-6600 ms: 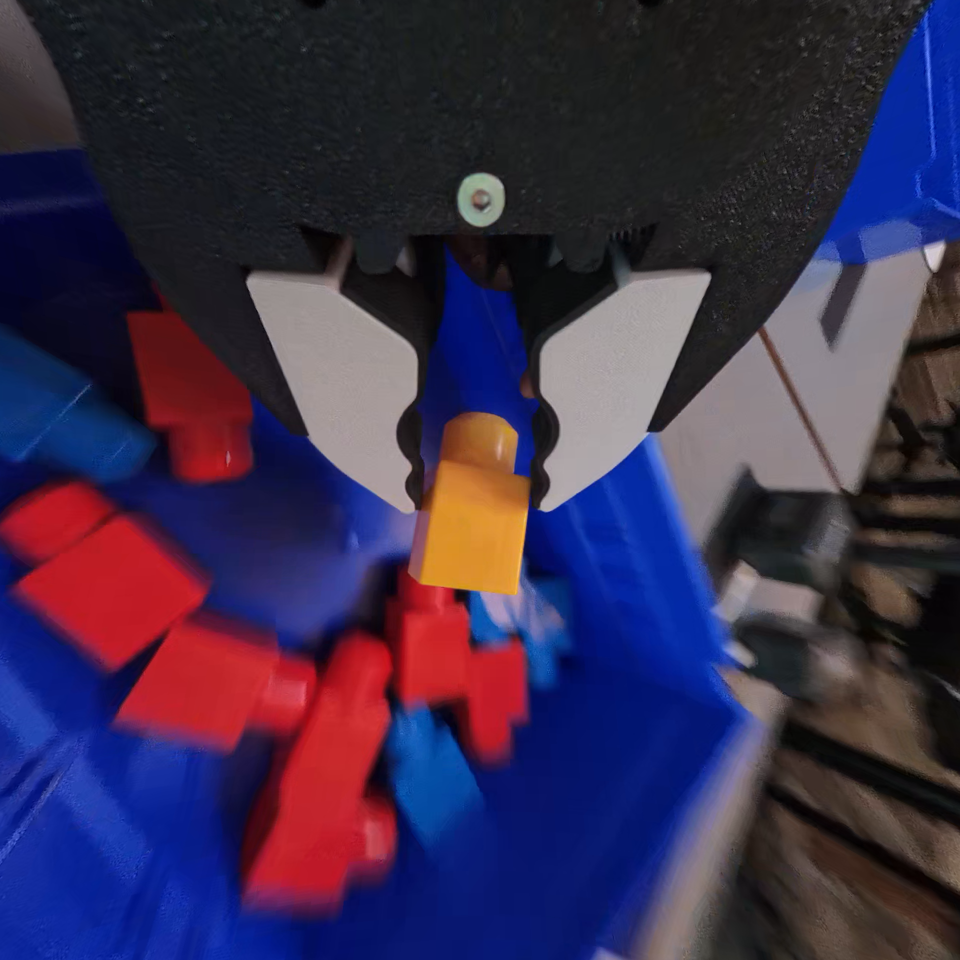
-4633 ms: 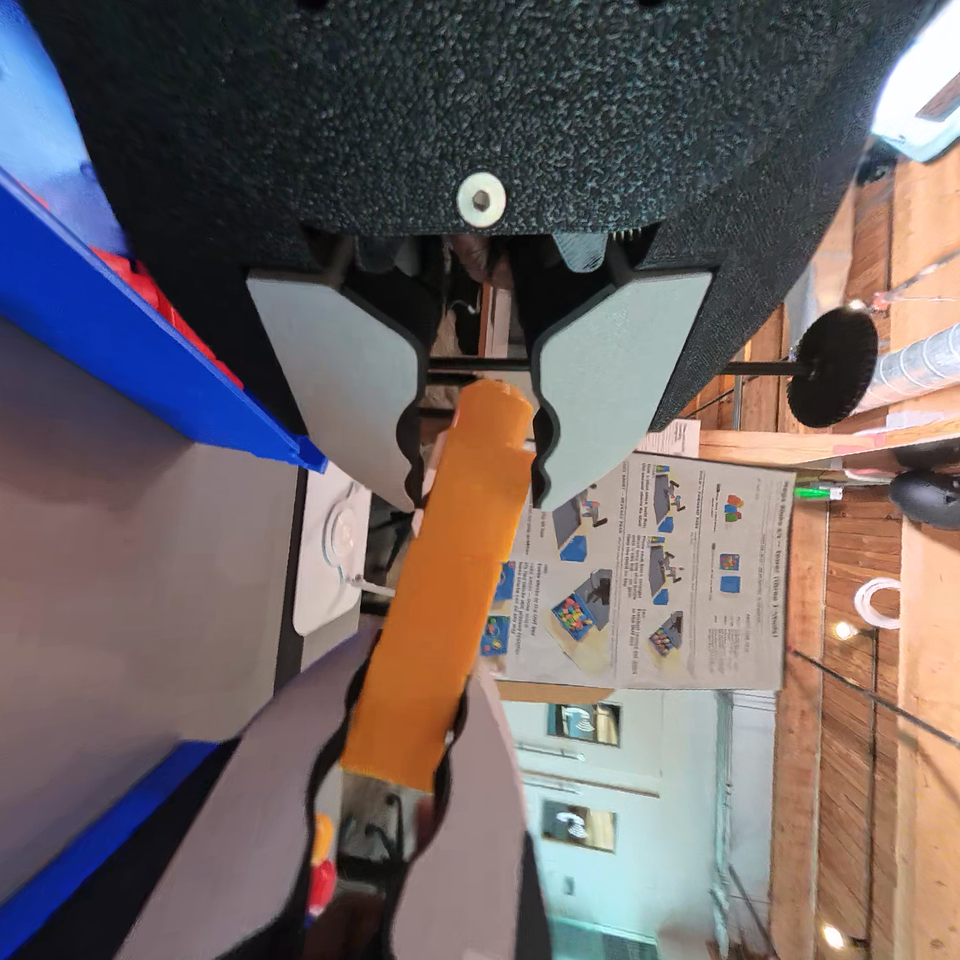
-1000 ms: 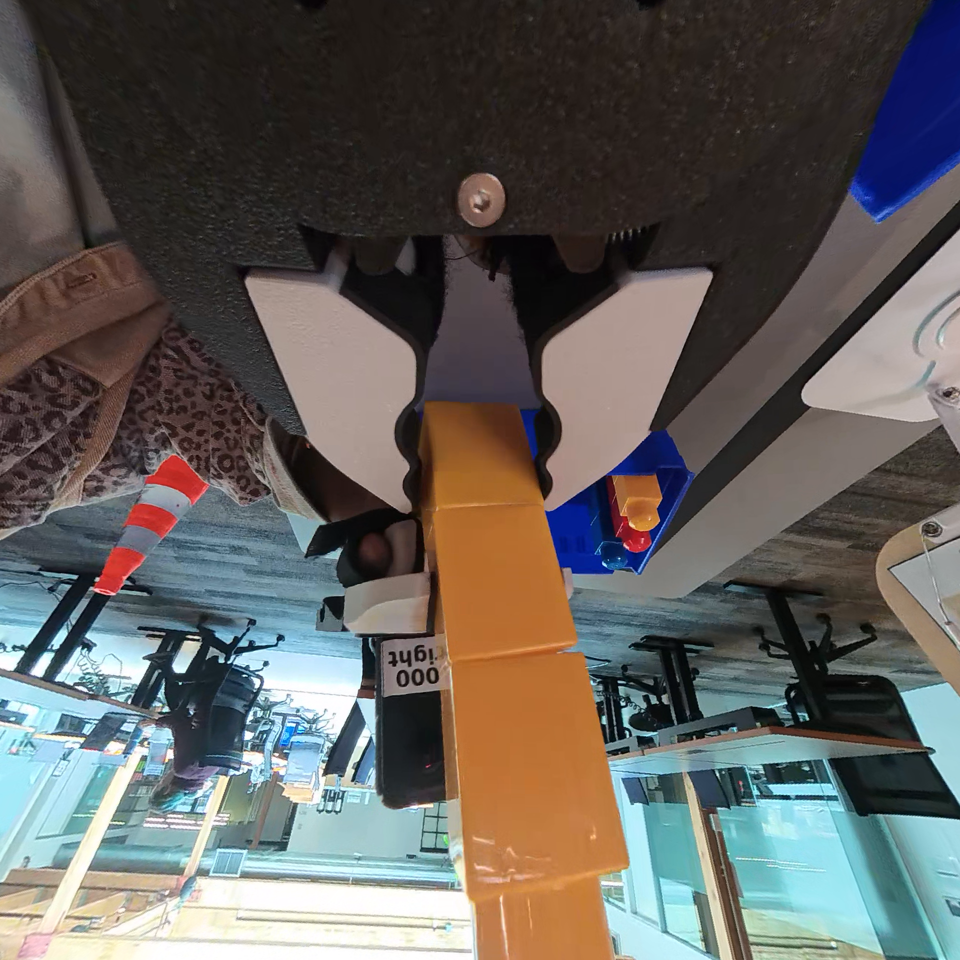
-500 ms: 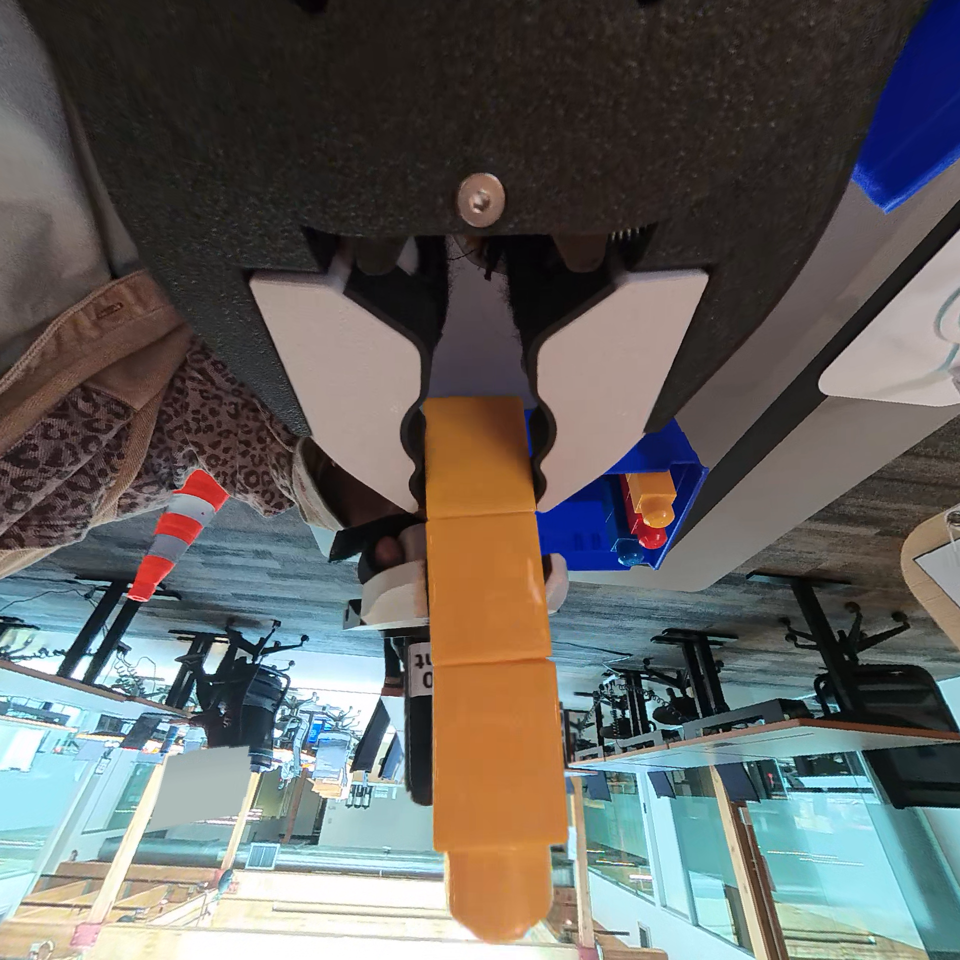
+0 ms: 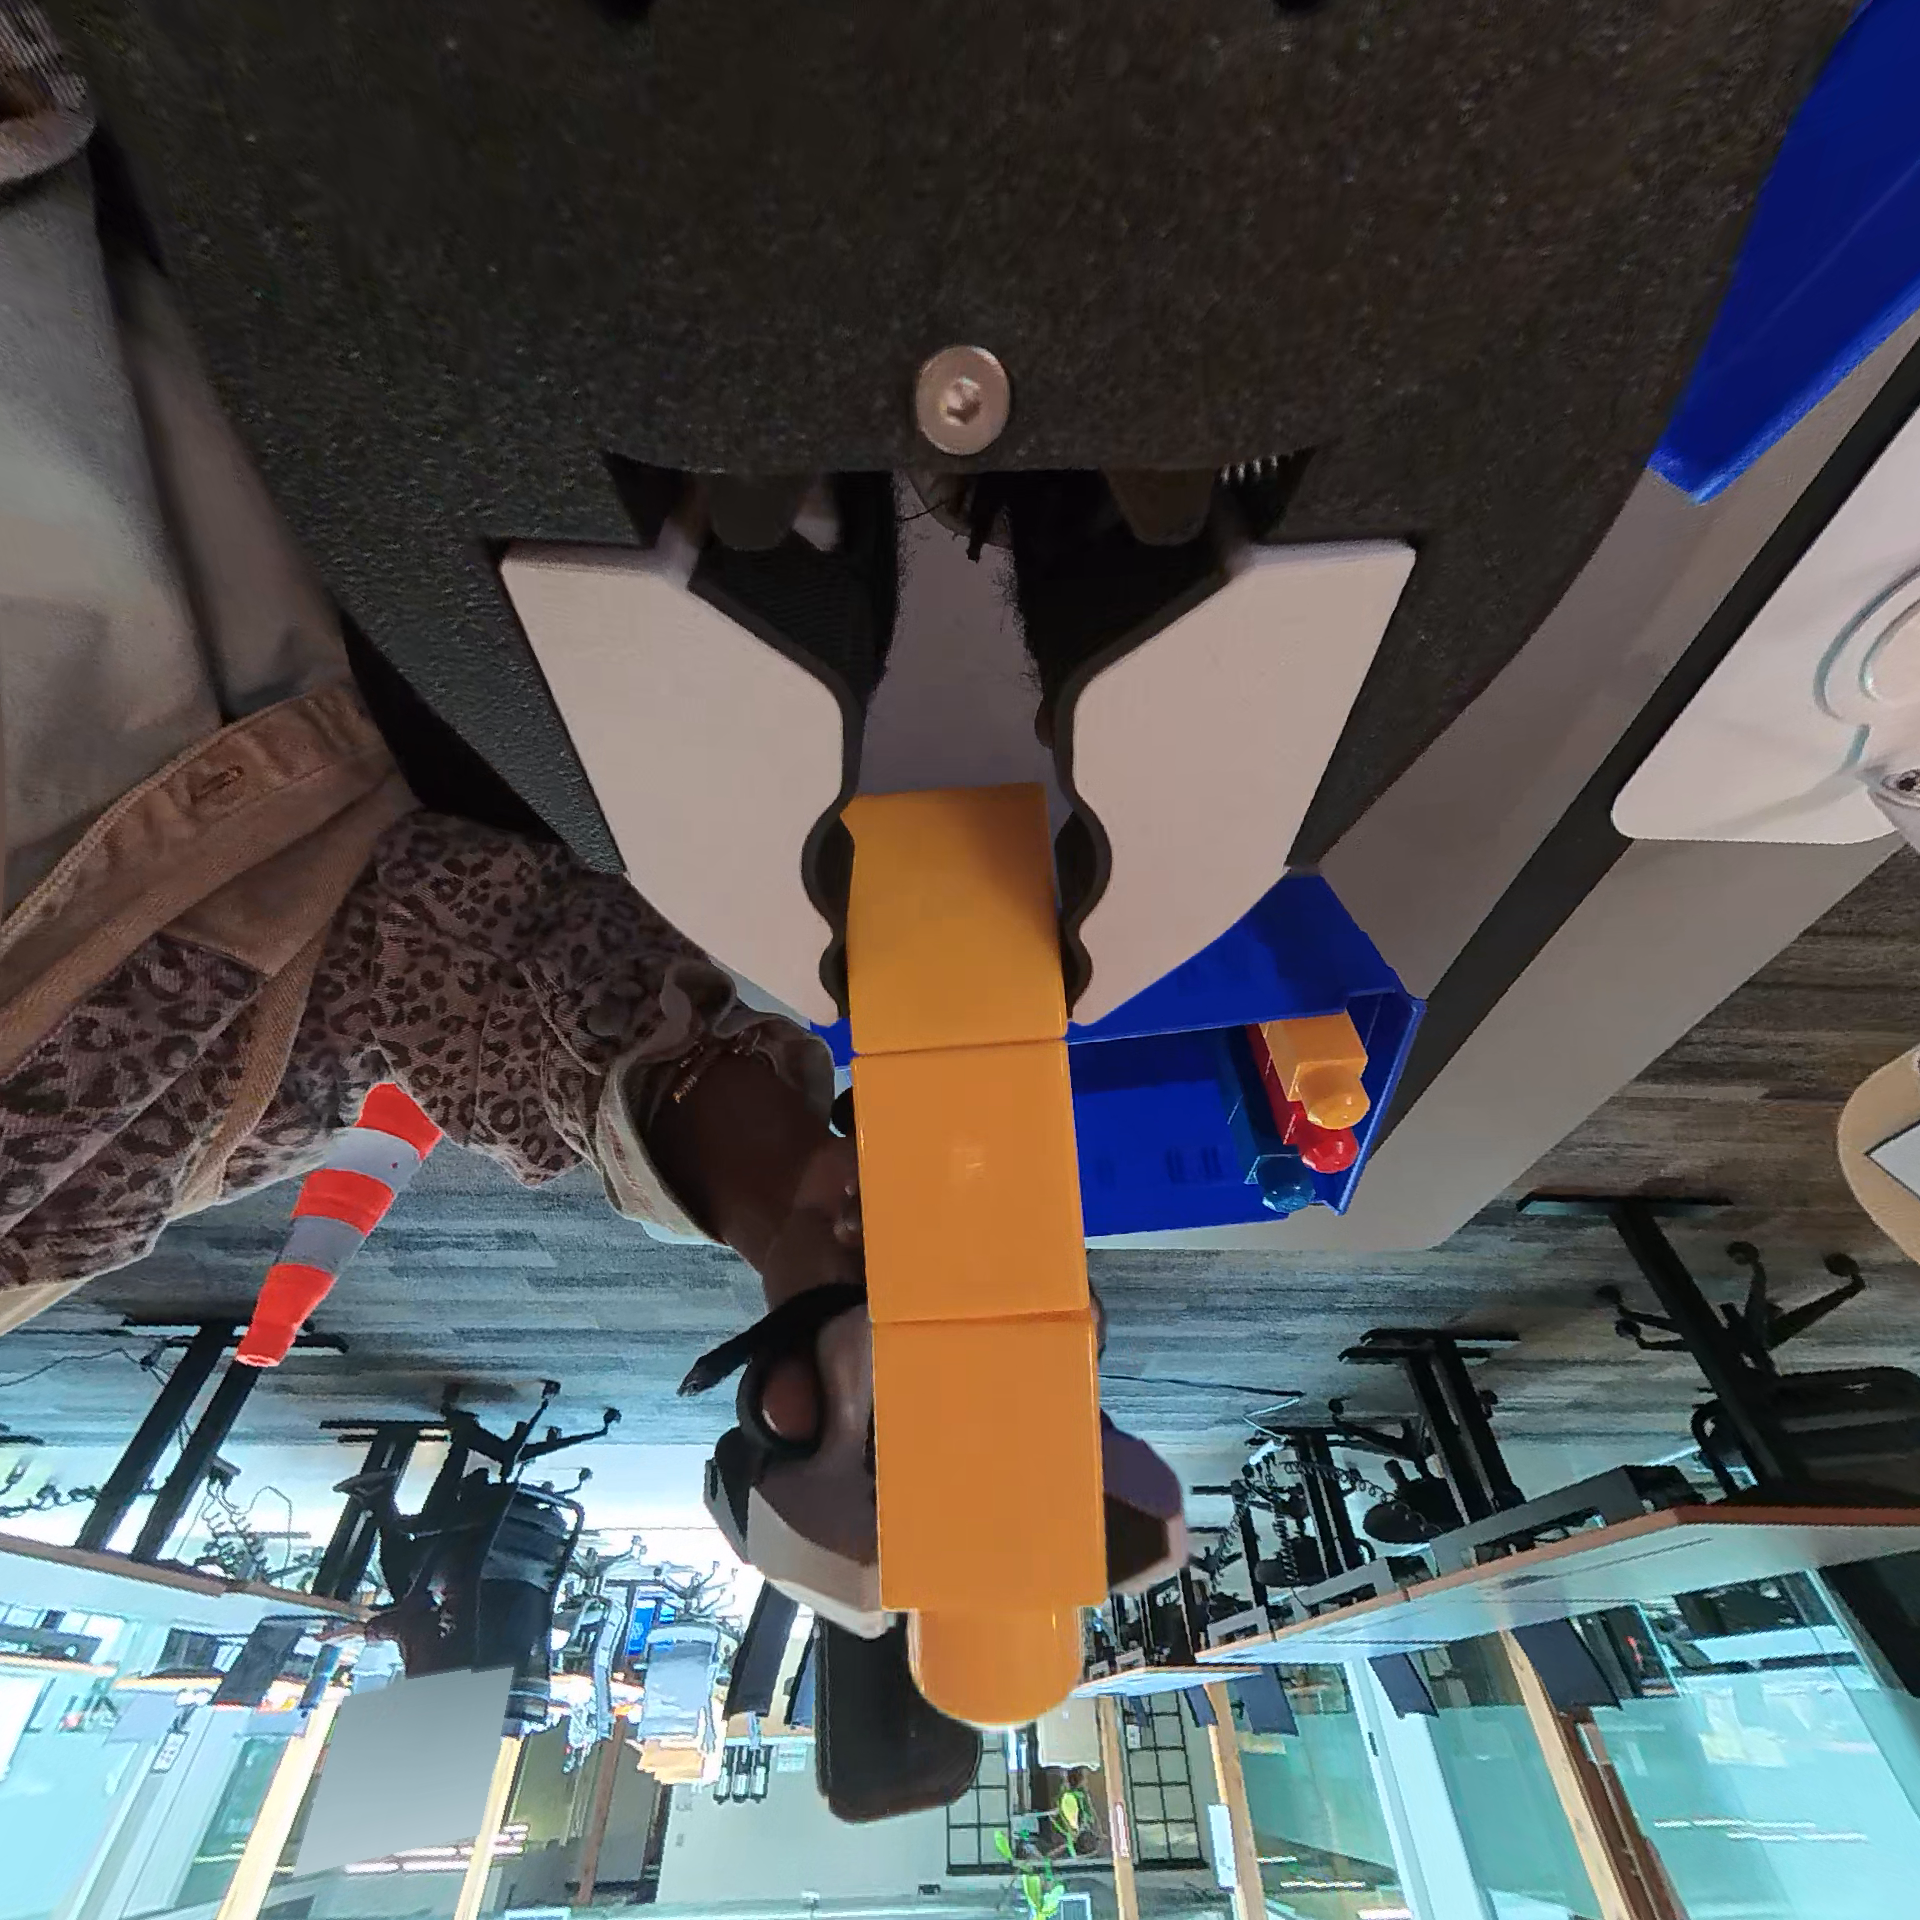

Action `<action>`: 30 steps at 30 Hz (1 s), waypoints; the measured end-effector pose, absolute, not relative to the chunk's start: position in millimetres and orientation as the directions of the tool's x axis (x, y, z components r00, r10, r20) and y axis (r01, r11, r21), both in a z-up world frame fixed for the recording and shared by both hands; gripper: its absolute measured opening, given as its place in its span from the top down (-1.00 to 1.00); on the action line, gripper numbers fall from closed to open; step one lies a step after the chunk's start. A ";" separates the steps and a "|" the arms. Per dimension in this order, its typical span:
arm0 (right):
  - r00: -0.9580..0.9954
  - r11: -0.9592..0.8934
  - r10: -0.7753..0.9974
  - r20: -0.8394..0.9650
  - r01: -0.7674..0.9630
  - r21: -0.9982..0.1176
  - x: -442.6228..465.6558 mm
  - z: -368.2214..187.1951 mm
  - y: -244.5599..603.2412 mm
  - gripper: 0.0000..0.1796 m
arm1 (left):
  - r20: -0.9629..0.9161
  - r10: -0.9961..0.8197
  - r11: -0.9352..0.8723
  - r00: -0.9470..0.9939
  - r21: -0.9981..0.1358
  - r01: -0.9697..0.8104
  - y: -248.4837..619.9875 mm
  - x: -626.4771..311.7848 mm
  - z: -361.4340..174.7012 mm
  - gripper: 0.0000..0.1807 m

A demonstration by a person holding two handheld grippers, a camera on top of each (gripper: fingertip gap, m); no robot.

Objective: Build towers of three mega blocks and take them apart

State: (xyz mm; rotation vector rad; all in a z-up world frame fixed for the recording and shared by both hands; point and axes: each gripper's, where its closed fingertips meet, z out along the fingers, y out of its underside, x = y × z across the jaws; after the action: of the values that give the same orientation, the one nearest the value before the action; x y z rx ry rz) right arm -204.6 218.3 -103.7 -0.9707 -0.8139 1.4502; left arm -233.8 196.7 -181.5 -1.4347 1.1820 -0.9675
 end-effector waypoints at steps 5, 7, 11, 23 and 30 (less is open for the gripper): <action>0.011 -0.069 0.997 -0.080 -0.402 -0.913 -202.3 -100.2 212.9 0.70 | -0.015 -0.976 -0.022 0.218 -0.986 -0.167 199.0 -233.6 -179.3 0.60; 0.080 -0.027 0.995 -0.065 -0.413 -0.910 -194.8 -94.2 216.9 0.70 | -0.044 -0.962 -0.001 0.270 -0.986 -0.164 204.3 -238.5 -175.2 0.46; 0.353 0.097 0.935 -0.042 -0.367 -0.925 -159.5 -90.2 244.8 0.70 | -0.111 -0.816 0.038 0.567 -0.990 -0.140 237.1 -277.2 -154.4 0.25; 0.925 0.091 0.379 0.022 -0.014 -0.996 -14.5 -164.3 348.9 0.70 | -0.077 -0.438 0.150 0.896 -0.989 -0.012 252.8 -393.9 -115.1 0.36; 0.979 0.000 0.197 0.050 0.050 -0.999 30.4 -213.7 377.2 0.70 | -0.107 -0.397 0.154 0.912 -0.987 -0.049 254.7 -401.7 -118.0 0.39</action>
State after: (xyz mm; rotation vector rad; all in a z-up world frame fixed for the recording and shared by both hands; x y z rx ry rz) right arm 30.4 377.2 -213.7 -1.5695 -0.1956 0.1165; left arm -401.7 254.7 -118.0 -1.4036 0.3822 -0.2585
